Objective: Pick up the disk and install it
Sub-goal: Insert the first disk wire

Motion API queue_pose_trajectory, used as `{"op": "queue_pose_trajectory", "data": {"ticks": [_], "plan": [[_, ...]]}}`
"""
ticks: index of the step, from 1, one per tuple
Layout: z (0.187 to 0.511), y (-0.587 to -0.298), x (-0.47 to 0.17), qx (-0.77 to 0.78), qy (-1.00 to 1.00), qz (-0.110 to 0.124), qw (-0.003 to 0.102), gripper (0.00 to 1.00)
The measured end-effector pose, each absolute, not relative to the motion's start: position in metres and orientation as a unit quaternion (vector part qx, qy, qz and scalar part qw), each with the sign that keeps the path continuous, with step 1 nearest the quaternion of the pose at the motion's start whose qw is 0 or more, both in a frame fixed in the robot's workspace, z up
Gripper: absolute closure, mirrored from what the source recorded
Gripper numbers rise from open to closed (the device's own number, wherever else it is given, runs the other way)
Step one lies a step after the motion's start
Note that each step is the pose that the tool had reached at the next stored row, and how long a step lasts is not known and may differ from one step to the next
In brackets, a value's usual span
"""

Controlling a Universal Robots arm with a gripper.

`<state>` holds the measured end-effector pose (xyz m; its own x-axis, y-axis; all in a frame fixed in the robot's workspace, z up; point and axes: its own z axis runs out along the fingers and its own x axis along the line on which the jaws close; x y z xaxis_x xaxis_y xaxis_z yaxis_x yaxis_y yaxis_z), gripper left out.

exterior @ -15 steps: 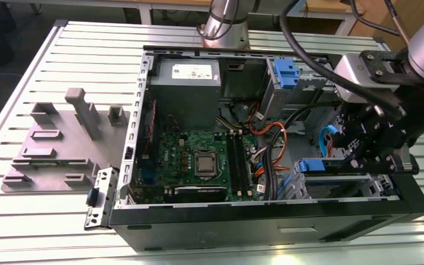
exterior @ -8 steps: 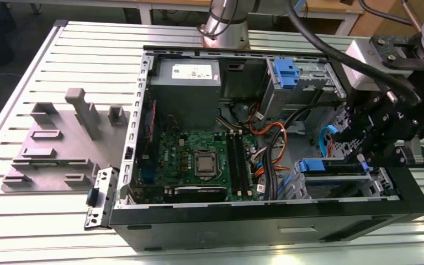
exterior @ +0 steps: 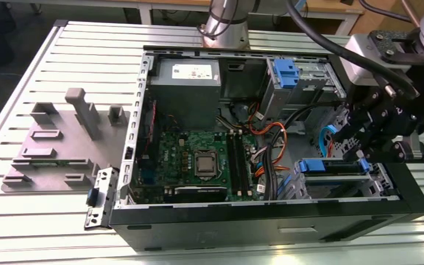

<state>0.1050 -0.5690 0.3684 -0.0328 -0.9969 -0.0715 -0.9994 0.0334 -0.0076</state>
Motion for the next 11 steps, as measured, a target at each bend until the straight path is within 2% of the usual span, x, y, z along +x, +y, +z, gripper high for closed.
{"op": "queue_pose_trajectory", "data": {"ticks": [11], "plan": [[0.3693,-0.5589,0.1053,-0.695,0.718,0.022,0.028,0.58]]}}
